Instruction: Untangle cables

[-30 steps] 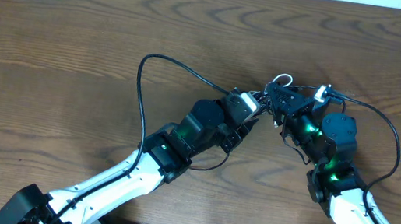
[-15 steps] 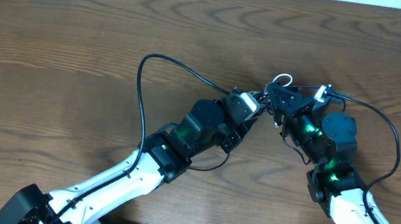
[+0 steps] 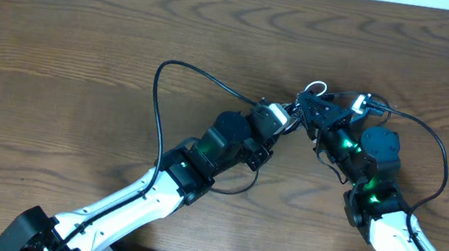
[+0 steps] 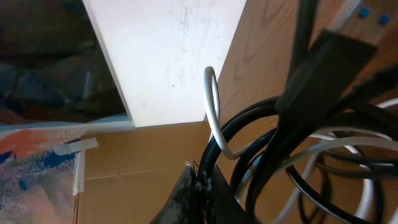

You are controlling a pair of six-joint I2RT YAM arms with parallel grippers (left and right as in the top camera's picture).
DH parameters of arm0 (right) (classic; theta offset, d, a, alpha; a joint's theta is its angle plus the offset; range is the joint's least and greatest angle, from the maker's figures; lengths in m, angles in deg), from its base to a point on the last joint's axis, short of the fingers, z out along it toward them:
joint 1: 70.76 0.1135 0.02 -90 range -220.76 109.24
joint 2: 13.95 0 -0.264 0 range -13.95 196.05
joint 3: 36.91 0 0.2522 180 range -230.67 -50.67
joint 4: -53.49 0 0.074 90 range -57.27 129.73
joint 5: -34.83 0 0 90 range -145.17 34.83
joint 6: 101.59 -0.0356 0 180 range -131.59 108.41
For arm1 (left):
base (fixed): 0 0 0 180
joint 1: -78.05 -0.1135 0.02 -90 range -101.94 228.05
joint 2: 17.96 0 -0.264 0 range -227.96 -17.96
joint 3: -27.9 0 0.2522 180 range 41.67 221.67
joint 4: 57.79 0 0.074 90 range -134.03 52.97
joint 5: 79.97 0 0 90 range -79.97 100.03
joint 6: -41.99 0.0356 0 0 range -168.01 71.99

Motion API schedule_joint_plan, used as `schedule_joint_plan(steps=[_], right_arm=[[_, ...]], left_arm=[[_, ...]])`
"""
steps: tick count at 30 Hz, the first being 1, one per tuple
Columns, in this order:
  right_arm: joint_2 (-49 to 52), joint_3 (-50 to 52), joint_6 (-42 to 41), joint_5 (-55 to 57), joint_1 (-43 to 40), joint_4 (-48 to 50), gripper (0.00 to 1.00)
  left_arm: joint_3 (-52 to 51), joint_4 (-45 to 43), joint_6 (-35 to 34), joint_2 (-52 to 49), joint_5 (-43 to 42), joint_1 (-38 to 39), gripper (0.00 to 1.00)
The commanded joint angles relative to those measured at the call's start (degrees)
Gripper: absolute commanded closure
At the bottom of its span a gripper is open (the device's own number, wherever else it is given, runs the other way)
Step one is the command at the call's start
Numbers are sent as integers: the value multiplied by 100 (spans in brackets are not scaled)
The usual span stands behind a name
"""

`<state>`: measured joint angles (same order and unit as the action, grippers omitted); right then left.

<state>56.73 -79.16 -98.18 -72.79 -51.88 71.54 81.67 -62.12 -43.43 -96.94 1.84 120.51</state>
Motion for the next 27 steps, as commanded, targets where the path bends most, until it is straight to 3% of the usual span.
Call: schedule_joint_plan(steps=[1, 3, 24, 26, 27], right_arm=[[-15, -59, 74, -160, 37, 63, 98], [-15, -59, 72, -160, 37, 63, 98], [-15, -59, 74, -160, 35, 61, 98], [-15, -59, 72, -160, 35, 61, 98], [-15, -59, 72, -157, 35, 61, 98]], left_arm=[[120, -24, -7, -42, -9, 11, 88], [120, -24, -7, -42, -9, 11, 92], [120, -72, -66, -42, 24, 11, 92], [120, -96, -85, -42, -105, 11, 83], [120, -116, -83, -42, -225, 11, 72]])
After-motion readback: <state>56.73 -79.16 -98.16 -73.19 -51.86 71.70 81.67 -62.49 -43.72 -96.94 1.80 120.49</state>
